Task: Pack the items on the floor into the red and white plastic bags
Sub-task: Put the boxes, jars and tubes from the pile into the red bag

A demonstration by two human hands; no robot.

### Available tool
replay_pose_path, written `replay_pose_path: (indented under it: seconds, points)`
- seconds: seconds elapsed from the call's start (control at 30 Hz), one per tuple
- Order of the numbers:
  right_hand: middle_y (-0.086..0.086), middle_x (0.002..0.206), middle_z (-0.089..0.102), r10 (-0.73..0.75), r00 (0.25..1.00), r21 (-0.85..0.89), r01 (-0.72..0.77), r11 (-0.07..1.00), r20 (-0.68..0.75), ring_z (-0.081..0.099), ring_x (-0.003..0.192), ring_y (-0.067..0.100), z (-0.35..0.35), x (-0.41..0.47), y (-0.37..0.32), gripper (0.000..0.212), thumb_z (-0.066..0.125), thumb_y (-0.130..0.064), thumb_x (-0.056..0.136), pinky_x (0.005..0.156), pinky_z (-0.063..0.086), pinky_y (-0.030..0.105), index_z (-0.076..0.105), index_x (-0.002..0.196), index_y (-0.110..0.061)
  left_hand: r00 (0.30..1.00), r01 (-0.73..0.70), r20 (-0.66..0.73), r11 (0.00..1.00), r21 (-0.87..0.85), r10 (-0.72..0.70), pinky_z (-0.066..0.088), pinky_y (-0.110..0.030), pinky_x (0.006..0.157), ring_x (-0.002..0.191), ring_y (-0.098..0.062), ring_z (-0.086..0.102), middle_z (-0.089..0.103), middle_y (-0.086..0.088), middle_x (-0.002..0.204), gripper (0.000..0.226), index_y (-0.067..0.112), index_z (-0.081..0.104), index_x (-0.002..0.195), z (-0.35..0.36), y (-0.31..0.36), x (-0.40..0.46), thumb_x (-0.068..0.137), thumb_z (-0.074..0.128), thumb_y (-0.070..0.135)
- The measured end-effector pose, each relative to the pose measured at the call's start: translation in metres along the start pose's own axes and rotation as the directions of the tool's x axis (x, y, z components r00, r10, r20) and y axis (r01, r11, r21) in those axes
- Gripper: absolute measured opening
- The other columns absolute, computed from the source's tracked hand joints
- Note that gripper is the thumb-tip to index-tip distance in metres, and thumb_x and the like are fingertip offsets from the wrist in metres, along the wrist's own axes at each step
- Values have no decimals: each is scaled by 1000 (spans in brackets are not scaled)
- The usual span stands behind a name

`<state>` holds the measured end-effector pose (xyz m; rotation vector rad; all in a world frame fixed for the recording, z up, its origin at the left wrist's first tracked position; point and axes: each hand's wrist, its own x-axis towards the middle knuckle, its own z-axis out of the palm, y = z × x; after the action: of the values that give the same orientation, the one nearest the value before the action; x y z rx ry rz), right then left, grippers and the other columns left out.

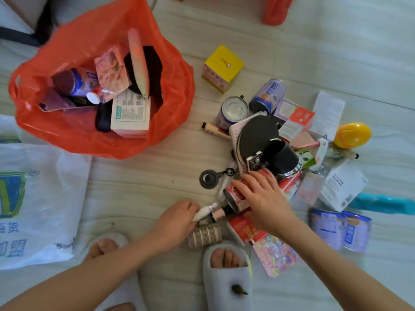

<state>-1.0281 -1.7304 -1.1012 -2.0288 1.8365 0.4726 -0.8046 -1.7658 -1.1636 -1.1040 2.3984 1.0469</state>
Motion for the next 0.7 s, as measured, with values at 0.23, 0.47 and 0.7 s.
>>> replay_pose_path:
  seconds: [0.23,0.47,0.7]
  points:
    - [3,129,52,-124,991,-95,129,987,55,46,118,30,-11,17,11,65,66,-37,74,98,35,45,42,133,-26,989,128,84,989,-69,-122,39,-27,85,106,-24,52,54,-8,116,35,12,54,118,-13,-9,6,84,55,22]
    - [4,115,60,-60,996,218,73,973,-64,57,105,26,-34,21,4,81,61,-67,64,88,46,37,50,129,-21,983,159,8,822,-547,-185,40,-7,62,69,7,55,59,14,78,20,30,59,91,-55,-21,-17,72,62,29]
    - [-7,103,67,5,986,955,-164,247,168,66,93,9,-93,62,-61,43,72,-38,75,85,53,29,53,112,-27,866,26,-251,541,-840,-431,49,-15,51,61,-4,57,63,1,75,16,20,65,89,-125,-35,-32,74,65,16]
